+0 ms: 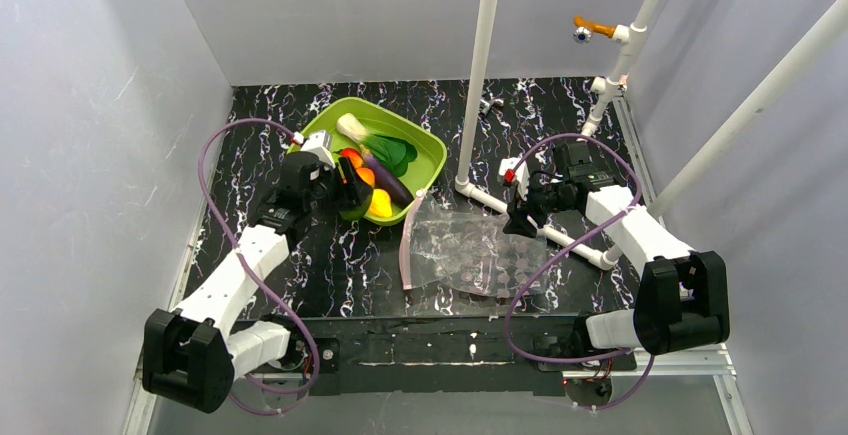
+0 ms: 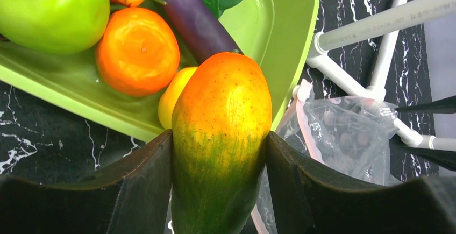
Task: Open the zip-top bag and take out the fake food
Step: Place the fake fruit in the bin.
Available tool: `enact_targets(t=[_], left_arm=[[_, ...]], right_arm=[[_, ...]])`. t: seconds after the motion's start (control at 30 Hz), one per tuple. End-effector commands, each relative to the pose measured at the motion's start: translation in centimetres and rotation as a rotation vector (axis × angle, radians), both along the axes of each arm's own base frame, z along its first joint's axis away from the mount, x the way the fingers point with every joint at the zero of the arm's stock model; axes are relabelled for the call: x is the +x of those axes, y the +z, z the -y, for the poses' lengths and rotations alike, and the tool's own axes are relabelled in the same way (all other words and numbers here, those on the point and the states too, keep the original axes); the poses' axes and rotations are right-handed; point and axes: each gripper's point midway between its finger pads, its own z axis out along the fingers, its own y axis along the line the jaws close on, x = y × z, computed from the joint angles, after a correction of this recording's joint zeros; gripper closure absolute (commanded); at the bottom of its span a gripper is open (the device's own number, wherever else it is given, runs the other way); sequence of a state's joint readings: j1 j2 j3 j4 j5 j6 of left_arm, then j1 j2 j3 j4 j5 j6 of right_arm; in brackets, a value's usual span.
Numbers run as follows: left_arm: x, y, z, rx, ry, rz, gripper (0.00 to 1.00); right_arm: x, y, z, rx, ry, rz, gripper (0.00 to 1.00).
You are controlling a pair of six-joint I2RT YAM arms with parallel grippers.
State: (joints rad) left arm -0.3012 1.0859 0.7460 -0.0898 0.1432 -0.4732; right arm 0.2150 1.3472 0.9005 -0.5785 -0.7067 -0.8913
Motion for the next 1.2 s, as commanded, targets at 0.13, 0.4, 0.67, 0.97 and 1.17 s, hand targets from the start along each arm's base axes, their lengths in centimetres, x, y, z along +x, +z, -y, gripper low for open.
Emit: enact_targets(t=[0.13,0.4,0.67,0.97,1.17], left_arm=[[2.5,2.4,0.6,-0.044,-0.021,0.028,1.00],[4.5,2.6,0.0,-0.067,0.002,0.007,1.00],[6.6,2.4,-0.9,-0.061,0.041,-0.005,1.00],[8.9,2.3,-1.4,-0.063,0.055,-0.012,1.00],[11.0,2.2,-1.9,-0.054,0.087,-0.024,1.00]], right_arm=[[-0.6,1.4,-0.3,0.052,0.028,0.014,0.35],[-0.6,1.4,-0.2,0.055,0.029,0.014,0.35],[-0.6,1.4,-0.2,0.053,0.032,0.014,0.35],[-0.6,1.1,-0.1,0.045,0.033,0.011,0.35],[-0.7,1.1,-0.1,0.046,0.036,0.011,0.35]])
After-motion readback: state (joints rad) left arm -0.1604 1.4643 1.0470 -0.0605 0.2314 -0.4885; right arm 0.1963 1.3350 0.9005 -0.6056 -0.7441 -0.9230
